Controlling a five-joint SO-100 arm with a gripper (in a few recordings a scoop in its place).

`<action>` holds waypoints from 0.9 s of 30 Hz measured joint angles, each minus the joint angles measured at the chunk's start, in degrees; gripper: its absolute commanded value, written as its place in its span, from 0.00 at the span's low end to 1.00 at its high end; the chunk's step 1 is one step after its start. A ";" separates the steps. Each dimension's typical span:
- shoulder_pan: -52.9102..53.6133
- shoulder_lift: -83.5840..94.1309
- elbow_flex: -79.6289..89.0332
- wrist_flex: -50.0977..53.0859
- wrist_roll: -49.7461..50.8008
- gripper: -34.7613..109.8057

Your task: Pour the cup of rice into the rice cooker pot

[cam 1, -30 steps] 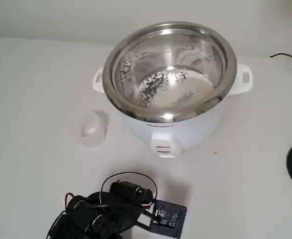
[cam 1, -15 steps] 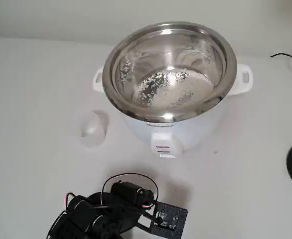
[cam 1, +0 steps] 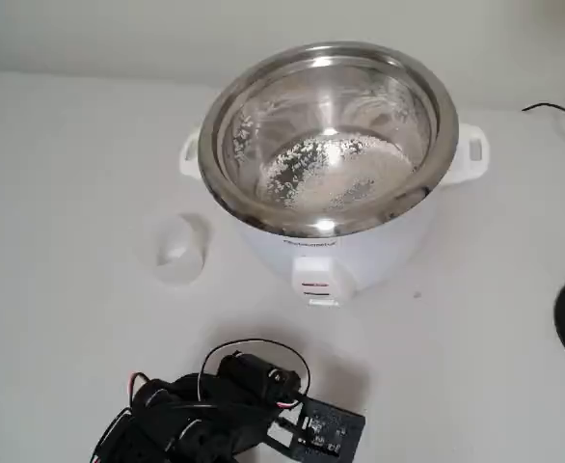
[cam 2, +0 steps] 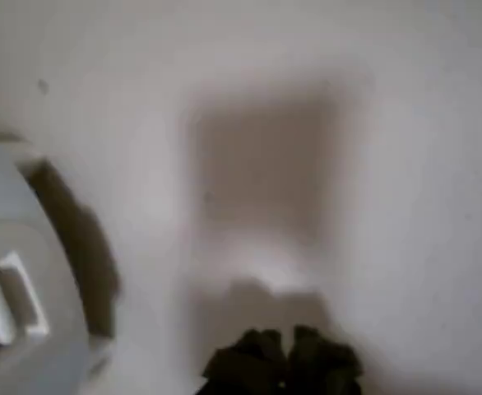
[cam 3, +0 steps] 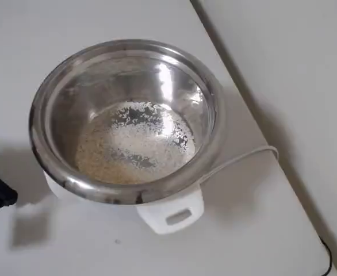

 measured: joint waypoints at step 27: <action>0.79 0.53 -2.81 2.64 -3.25 0.24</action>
